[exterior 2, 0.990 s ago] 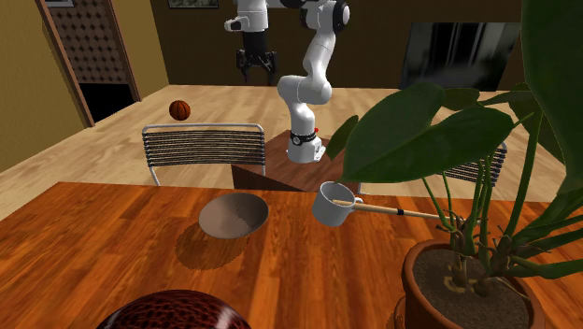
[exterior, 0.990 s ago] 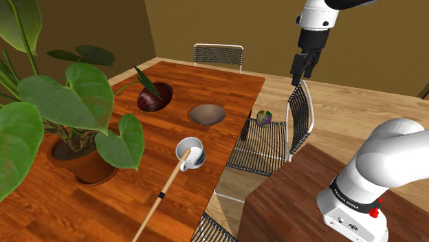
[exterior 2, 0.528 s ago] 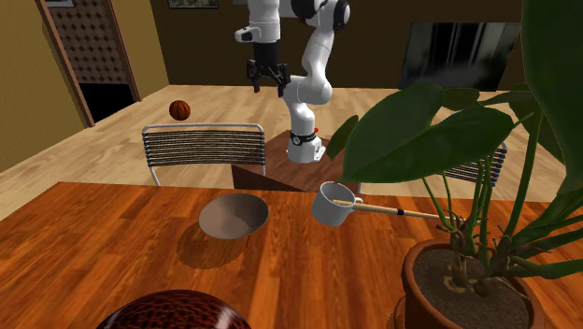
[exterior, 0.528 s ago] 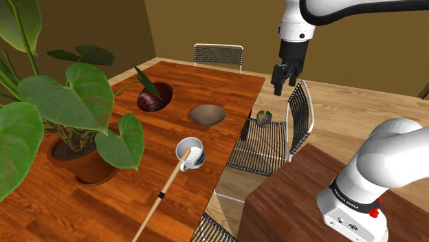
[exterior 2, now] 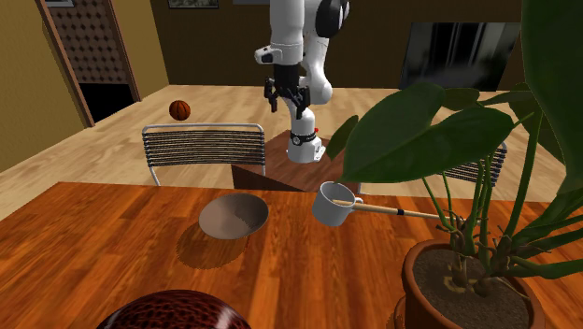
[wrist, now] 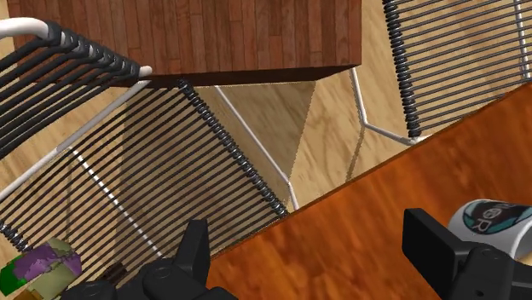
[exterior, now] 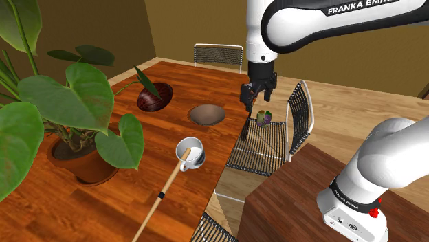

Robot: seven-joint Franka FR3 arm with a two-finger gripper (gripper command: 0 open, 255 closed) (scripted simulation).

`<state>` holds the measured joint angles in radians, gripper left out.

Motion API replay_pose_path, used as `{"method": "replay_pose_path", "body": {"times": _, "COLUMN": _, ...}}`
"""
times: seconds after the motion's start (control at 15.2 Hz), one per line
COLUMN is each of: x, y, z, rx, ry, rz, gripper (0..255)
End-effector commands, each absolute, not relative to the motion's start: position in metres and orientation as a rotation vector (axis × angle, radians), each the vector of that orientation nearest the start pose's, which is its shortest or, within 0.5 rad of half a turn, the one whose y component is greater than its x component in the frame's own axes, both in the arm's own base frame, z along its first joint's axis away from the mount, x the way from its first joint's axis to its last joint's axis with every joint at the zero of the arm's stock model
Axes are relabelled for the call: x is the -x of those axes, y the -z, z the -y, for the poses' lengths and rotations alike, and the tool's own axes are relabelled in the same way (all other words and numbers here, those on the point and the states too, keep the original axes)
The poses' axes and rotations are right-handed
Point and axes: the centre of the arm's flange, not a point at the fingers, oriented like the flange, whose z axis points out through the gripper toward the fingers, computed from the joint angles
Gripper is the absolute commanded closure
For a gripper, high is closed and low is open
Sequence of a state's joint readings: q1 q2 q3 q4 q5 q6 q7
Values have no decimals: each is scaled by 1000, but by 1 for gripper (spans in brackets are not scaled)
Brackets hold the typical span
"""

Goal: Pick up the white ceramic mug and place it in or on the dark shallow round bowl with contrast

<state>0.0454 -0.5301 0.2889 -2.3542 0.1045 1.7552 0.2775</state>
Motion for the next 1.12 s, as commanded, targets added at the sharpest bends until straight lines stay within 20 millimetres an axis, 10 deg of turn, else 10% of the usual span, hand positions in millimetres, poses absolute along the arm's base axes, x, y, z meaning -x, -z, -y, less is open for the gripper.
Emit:
{"method": "replay_pose_path", "body": {"times": 0.0, "x": -371, "y": -497, "z": -170, "rx": 3213, "ry": -116, "rz": -46, "gripper": 0}}
{"method": "replay_pose_path", "body": {"times": 1.06, "x": -464, "y": -395, "z": -344, "rx": 3282, "ry": -153, "rz": -261, "gripper": 0}}
